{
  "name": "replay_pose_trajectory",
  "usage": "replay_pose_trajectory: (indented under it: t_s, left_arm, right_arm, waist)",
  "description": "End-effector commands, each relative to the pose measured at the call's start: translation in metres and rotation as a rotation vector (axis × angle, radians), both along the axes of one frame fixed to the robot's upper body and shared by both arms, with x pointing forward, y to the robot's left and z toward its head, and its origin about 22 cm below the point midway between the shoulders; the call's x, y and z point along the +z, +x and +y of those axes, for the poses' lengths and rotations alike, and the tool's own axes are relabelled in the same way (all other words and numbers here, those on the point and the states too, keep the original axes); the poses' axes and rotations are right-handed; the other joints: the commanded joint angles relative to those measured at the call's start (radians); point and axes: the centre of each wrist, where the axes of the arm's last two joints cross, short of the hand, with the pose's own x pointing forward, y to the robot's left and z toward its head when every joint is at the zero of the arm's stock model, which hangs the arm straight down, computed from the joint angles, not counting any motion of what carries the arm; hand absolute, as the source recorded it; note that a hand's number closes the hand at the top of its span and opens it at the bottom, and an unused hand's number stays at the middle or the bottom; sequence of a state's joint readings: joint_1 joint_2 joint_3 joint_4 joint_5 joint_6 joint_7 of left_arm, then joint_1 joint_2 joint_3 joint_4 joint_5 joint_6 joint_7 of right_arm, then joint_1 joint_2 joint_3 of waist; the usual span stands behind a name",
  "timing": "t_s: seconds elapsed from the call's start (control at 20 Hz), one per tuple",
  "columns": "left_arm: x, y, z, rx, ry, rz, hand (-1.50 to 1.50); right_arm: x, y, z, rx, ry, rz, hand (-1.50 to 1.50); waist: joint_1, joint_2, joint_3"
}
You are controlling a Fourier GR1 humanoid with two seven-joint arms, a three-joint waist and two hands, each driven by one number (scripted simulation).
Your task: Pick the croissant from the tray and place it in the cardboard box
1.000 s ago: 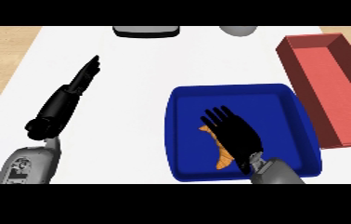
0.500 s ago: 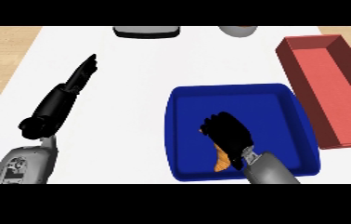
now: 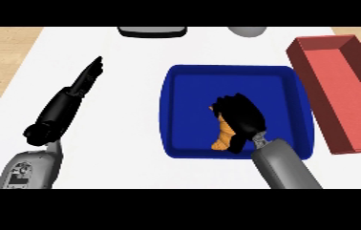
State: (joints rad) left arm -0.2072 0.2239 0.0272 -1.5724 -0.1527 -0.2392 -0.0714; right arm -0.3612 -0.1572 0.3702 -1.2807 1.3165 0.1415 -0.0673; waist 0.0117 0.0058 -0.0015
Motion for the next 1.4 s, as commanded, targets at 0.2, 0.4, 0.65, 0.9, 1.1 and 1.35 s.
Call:
replay_pose_trajectory:
  t_s: [0.2, 0.4, 0.65, 0.9, 1.1, 1.35]
  left_arm:
    - [0.005, 0.005, -0.013, -0.044, 0.003, -0.015, 0.0]
    - [0.002, 0.004, -0.019, -0.051, 0.011, -0.006, 0.0]
    - [0.0, 0.012, -0.016, -0.025, 0.007, -0.013, 0.0]
    - [0.0, 0.004, -0.012, -0.026, -0.004, 0.002, 0.0]
    - [-0.01, 0.0, -0.016, -0.014, 0.007, 0.009, 0.0]
    - [-0.001, -0.005, -0.007, -0.006, 0.008, 0.015, 0.0]
  right_arm:
    - [0.067, 0.084, -0.051, -0.658, 0.259, -0.11, 1.5]
    - [0.097, 0.12, -0.04, -0.694, 0.167, -0.244, 1.5]
    - [0.14, 0.142, -0.035, -0.776, 0.242, -0.398, 1.5]
    - [0.176, 0.148, -0.067, -1.048, 0.42, -0.548, 1.5]
    - [0.183, 0.152, -0.085, -1.188, 0.442, -0.611, 1.5]
    - [0.2, 0.151, -0.14, -1.301, 0.464, -0.661, 1.5]
  waist:
    - [0.046, 0.026, 0.004]
    - [0.054, 0.014, 0.002]
    - [0.031, 0.011, 0.002]
    - [0.031, 0.007, 0.002]
    - [0.017, 0.004, 0.001]
    - [0.013, 0.0, 0.002]
